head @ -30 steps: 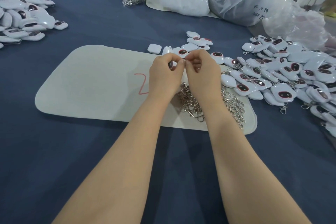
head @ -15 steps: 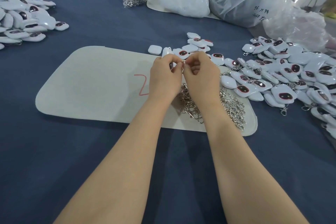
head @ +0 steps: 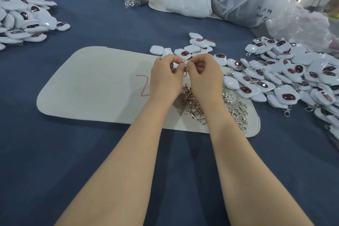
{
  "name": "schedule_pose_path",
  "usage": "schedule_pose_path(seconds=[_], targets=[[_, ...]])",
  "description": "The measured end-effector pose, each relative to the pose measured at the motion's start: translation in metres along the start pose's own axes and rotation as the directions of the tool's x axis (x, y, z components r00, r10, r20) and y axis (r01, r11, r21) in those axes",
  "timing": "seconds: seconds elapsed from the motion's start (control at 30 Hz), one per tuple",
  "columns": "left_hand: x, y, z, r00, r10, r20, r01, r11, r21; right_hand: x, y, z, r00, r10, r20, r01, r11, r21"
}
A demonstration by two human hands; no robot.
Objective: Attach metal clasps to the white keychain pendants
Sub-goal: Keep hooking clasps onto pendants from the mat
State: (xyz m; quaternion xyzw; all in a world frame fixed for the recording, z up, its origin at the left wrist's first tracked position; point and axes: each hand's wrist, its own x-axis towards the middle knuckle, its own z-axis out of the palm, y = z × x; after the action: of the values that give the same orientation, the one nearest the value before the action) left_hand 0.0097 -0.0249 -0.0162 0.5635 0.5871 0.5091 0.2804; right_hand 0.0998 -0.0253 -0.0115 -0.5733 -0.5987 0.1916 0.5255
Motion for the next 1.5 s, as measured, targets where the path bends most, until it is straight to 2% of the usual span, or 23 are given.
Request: schedule_pose_path(seconds=[0.1,0.4,0.83,1.1,1.5], targets=[[0.0005,-0.0005,-0.0004,1.000,0.002,0.025,-0.002,1.000,0.002,0.0005,-0.0011,-0.0005,0.999,0.032,0.003,-0.032,0.997,0.075],[-0.0003,0.0018,-0.0018,1.000,-0.012,-0.002,0.012,1.000,0.011,-0.0019,0.0008,0.0018,0.998,-0.067,0.017,0.068,0.995,-0.073],[-0.0032,0.0040,-0.0014,1.000,0.011,-0.007,-0.011,1.000,-0.025,-0.0028,-0.0017,0.0003,0.998,-0.048,-0.030,0.049,0.999,0.015],[-0.0004,0.0019,-0.0020,0.999,-0.032,-0.009,0.032,0.998,-0.050,-0.0022,-0.0025,0.0016,1.000,-0.022,-0.020,0.023,0.999,0.042],[-0.0023,0.0051,-0.0028,0.999,-0.001,-0.033,0.001,1.000,-0.018,-0.0029,-0.0026,0.0023,0.999,-0.042,-0.014,0.042,0.999,0.020]])
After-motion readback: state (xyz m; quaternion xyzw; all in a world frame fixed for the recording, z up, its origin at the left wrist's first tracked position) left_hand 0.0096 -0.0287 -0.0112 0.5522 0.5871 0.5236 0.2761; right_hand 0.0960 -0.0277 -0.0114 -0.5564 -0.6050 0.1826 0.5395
